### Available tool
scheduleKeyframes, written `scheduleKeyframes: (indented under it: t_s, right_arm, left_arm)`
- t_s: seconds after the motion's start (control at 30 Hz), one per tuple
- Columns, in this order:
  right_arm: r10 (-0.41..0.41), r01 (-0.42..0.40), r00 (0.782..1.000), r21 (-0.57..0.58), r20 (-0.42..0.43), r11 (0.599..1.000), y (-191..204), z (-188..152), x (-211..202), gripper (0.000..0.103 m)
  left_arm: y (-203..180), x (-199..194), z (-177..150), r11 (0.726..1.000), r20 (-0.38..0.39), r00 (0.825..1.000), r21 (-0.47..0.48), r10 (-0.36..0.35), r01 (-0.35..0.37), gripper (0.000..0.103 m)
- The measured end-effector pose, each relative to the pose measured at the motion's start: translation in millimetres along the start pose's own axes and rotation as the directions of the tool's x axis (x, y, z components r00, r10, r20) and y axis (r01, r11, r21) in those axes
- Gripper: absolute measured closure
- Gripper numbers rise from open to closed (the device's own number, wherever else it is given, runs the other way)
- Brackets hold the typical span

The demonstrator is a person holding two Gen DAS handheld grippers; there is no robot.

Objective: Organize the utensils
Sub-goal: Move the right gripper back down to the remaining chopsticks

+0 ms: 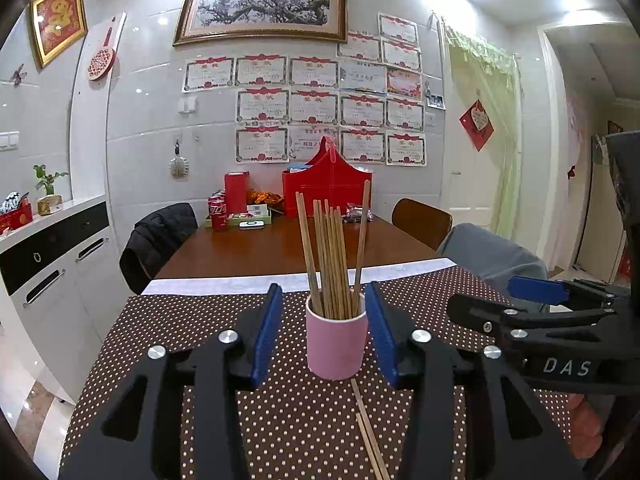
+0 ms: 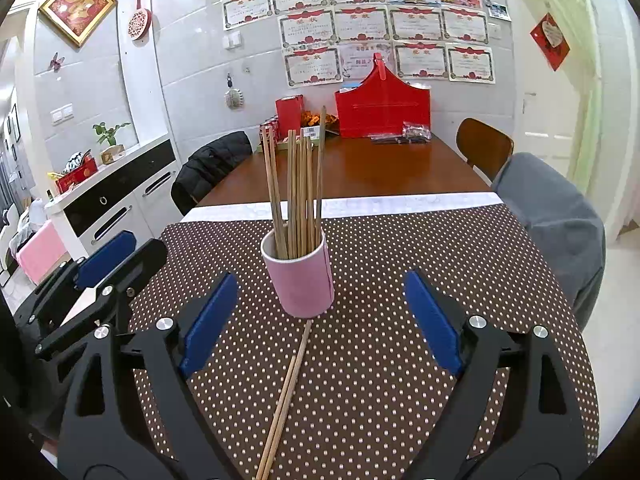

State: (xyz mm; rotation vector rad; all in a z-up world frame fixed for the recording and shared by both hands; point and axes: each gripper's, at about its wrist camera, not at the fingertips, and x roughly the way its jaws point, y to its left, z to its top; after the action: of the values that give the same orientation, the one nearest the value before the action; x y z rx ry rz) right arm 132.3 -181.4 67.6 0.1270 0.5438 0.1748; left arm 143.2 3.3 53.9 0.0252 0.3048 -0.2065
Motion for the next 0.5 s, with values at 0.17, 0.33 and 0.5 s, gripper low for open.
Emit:
scheduleKeyframes:
  t_s: [0.17,0.33,0.5]
  right_arm:
    - [0.002,-0.002,1.0,0.001,-0.018,1.0,2,-12,-5,0.017]
    - [0.009,-0.008,0.997,0.017,-0.073,1.0,1,-33,3,0.017]
    - [-0.003,0.008,0.99,0.037,-0.143,0.999,-4,-55,17,0.017]
  left_arm:
    - [-2,-10,-15,1.0,-0.026,1.0,0.003,-0.004,0.004,0.058]
    - [-1,-10,-36,1.0,-0.078,0.997,0.007,-0.011,0.011,0.058]
    - [5,-4,-55,1.0,-0.138,0.99,-0.009,-0.011,0.01,0.058]
